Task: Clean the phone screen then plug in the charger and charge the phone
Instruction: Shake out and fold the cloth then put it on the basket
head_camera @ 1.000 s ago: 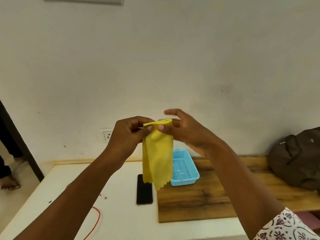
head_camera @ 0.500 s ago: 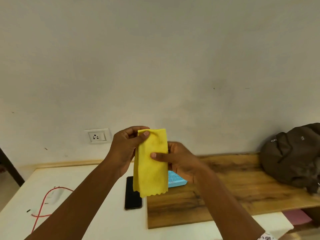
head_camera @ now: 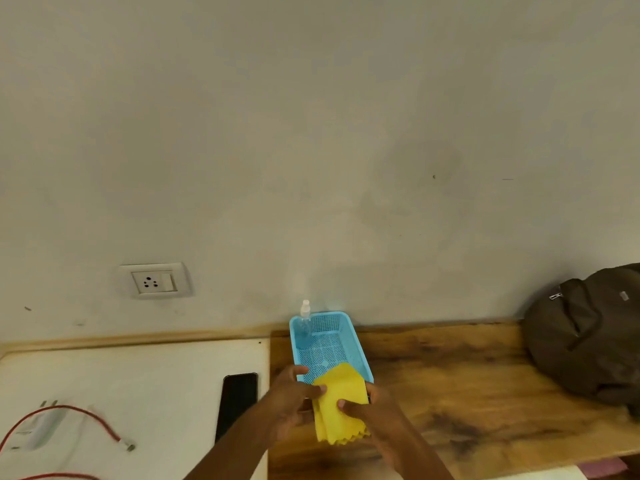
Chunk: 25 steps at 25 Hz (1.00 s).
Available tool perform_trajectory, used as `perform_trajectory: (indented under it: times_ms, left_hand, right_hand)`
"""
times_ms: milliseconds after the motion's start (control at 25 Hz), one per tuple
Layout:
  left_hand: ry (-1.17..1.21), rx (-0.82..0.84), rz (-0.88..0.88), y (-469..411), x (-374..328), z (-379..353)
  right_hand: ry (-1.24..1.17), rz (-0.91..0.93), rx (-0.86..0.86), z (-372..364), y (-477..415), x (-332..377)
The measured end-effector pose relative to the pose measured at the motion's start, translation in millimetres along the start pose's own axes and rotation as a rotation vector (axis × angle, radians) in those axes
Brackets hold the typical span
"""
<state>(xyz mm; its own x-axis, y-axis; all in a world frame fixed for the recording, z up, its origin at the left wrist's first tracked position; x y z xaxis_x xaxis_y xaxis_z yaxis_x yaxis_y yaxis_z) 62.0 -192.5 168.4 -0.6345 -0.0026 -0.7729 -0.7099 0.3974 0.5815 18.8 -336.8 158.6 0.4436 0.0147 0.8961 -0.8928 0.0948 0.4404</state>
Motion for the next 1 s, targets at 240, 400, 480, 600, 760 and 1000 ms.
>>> perform_trajectory:
  times_ms: [240,400,480,600,760,1000]
  left_hand:
    - [-0.127,-0.025,-0.228,-58,-12,-10]
    - [-0.393,-0.126,-0.356,-87,-10,4]
    - [-0.645,-0.206,-0.342,-100,4,10]
    - [-0.888,-0.268,-0.399,-110,5,12]
    - [-1.107,-0.291,-0.413,-115,7,15]
    - [-1.577,-0.225,-0.364,-113,20,5]
  right_hand:
    - [0.135,0.031,-0.138,28,-47,3]
    - [0.231,0.039,-0.215,27,-66,-10]
    - [0.333,0.018,-0.230,23,-73,-25]
    - [0.586,0.079,-0.255,18,-78,-21]
    - [0.690,0.135,-0.206,20,-79,-18]
    - [0.980,0.161,-0.213,21,-77,-13]
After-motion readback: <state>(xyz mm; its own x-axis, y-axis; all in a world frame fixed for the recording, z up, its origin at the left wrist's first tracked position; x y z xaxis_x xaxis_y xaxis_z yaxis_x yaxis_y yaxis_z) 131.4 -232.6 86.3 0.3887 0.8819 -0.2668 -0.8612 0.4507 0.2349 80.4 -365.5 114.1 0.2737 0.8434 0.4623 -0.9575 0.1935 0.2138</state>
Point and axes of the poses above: each hand's wrist, its own y-axis away from the middle knuckle, its own z-axis out of the back of the hand, x = y × z, the point moved 7 cm from there along -y, towards the middle knuckle, and after that the axes turned 3 degrees about x, right-handed, at the moved point
